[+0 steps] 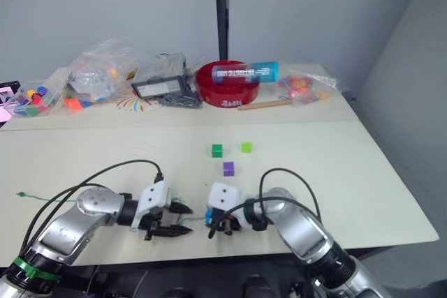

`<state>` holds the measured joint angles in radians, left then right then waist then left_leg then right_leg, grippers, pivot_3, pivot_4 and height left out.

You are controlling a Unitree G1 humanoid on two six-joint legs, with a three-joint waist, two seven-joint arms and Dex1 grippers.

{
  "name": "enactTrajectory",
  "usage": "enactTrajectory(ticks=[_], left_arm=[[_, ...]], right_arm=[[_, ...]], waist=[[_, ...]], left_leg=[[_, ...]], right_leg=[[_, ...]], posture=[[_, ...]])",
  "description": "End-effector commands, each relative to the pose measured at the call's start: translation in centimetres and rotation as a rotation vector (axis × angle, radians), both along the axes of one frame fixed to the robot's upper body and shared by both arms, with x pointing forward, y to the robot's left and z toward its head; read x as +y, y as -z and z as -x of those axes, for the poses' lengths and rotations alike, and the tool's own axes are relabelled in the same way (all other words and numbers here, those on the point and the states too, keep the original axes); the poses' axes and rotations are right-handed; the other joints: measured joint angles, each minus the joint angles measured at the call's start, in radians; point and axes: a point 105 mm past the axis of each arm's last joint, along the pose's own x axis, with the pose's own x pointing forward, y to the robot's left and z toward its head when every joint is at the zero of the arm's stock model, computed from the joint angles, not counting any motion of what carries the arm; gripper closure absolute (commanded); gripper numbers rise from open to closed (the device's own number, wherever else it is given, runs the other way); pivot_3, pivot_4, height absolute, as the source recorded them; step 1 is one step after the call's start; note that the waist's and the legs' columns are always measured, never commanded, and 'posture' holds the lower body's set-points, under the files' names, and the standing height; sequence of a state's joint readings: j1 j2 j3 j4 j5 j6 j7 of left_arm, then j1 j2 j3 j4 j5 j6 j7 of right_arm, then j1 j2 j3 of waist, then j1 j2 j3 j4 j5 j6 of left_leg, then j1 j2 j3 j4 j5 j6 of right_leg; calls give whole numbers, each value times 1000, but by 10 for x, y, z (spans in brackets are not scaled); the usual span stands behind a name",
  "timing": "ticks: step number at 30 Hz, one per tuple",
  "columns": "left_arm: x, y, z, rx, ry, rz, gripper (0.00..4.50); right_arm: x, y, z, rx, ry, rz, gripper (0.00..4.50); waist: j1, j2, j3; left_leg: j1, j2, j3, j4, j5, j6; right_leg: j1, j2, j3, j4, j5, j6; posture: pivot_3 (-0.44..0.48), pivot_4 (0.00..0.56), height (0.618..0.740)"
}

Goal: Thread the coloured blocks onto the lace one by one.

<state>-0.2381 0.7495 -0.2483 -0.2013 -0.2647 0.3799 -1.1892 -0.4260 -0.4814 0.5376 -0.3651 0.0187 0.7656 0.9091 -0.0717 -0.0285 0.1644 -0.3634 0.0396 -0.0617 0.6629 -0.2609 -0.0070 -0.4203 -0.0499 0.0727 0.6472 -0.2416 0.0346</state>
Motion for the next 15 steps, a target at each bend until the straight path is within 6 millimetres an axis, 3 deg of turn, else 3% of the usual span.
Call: enactTrajectory(ticks=[1,4,9,15], left_arm=[[-1,-2,-3,-29,10,-10,3527],[-2,-3,-7,-39,1,-7,4482],[-7,-9,-23,-104,-33,-11,4482],[-27,-16,-16,-96,44,27,4482]], right_arm=[[-5,21,4,66,37,62,3139],[-6,20,2,62,41,63,3139],[-4,18,4,58,34,63,3139],[0,18,4,59,33,59,3139]], waist=[[0,0,0],[1,0,0],[7,0,0],[14,0,0]], left_leg=[[0,0,0,0,0,0],[0,3,0,0,0,0],[0,4,0,0,0,0],[0,4,0,0,0,0]], right_leg=[[0,0,0,0,0,0],[0,3,0,-1,0,0],[0,5,0,-1,-1,-1],[0,5,0,-1,-1,-1]], posture=[[0,150,731],[0,150,731],[0,150,731],[0,150,731]])
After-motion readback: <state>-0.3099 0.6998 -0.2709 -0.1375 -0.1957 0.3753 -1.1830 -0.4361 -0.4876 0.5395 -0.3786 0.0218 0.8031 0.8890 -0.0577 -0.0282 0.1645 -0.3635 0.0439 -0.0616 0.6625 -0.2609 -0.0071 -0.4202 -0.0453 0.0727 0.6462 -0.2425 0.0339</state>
